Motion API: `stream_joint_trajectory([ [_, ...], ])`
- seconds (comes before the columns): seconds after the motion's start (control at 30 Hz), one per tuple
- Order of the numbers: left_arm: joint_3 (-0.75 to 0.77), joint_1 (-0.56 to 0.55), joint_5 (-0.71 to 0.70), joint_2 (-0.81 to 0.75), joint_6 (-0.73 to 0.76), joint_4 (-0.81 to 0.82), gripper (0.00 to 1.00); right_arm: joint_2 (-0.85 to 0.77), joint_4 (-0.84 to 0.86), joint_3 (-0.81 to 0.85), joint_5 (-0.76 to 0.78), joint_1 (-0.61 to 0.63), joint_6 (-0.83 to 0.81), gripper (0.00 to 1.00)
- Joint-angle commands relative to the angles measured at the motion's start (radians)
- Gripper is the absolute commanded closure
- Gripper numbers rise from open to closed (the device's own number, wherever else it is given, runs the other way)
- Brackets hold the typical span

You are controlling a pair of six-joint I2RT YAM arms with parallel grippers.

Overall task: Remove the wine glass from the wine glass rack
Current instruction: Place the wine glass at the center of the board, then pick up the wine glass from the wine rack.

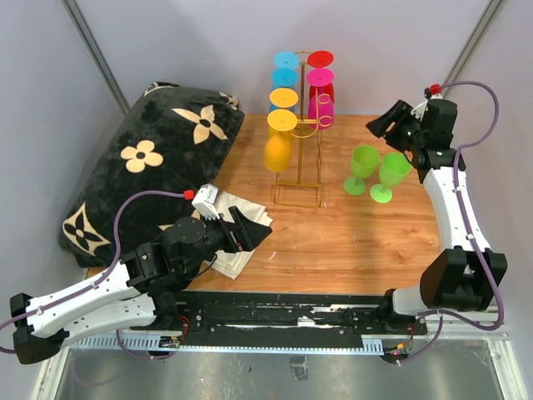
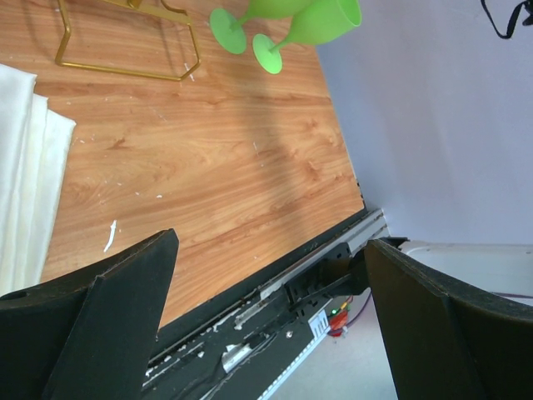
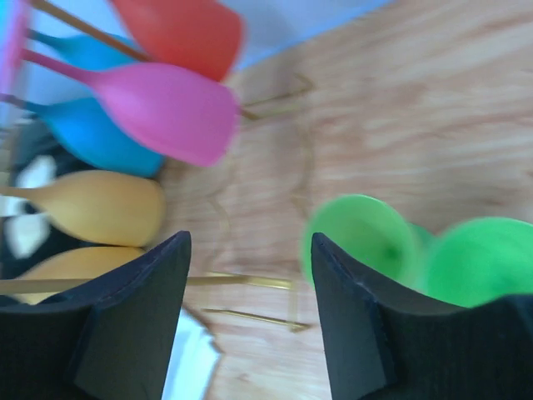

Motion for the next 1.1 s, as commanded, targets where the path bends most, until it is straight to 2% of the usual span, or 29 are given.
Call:
stream_joint_trajectory([
  [0.0, 0.028, -0.001, -0.004, -0.001, 0.011, 0.011, 0.0, 0.053, 0.324, 0.029, -0.294, -0.006, 0.301, 0.38],
  [0.17, 0.027, -0.001, -0.01, -0.01, 0.0, 0.002, 0.0, 0.164, 0.366, 0.166, -0.376, 0.022, 0.448, 0.38],
  [0.53, 0.014, -0.002, -0.018, -0.011, 0.002, 0.049, 0.0, 0.287, 0.392, 0.337, -0.318, 0.108, 0.505, 0.37],
  [0.73, 0.008, -0.001, -0.012, -0.011, -0.006, 0.056, 0.0, 0.334, 0.399, 0.361, -0.24, 0.136, 0.604, 0.47],
  [0.97, -0.002, -0.001, -0.024, -0.018, -0.009, 0.05, 0.0, 0.414, 0.346, 0.457, -0.25, 0.168, 0.617, 0.53],
  [1.07, -0.005, -0.001, -0.031, -0.02, -0.009, 0.052, 0.0, 0.434, 0.324, 0.473, -0.235, 0.17, 0.62, 0.59],
])
